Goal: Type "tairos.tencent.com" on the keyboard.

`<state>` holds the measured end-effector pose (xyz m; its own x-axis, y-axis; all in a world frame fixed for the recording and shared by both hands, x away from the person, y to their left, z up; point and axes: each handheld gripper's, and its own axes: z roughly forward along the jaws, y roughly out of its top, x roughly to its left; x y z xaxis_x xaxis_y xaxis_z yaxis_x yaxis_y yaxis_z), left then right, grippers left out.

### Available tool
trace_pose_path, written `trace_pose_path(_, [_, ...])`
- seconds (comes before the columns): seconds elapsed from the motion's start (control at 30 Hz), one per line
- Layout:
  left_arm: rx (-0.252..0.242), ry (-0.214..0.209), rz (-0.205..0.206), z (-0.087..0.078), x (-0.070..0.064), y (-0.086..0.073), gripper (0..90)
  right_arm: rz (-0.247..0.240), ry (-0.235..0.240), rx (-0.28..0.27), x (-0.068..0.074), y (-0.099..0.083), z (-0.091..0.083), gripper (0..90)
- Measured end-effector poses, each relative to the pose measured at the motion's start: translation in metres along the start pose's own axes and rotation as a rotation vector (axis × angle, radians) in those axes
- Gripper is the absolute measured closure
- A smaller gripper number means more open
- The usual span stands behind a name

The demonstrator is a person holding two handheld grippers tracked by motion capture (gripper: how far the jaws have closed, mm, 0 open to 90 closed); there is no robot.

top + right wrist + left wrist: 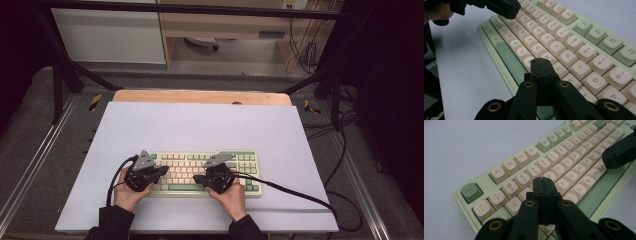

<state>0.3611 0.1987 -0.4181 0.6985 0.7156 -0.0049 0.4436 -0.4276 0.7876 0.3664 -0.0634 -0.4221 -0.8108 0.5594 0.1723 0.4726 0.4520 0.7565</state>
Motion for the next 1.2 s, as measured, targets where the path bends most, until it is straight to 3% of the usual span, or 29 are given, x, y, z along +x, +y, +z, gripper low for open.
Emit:
trace_pose_path(0.4, [-0.003, -0.002, 0.001, -0.001, -0.001, 0.001, 89.7, -0.015, -0.028, 0.01, -0.005, 0.001, -0.015, 90.0])
trace_pose_path(1.2, [-0.003, -0.014, 0.023, 0.004, -0.011, 0.009, 89.6, 0.026, -0.072, -0.009, -0.028, -0.023, -0.048, 90.0])
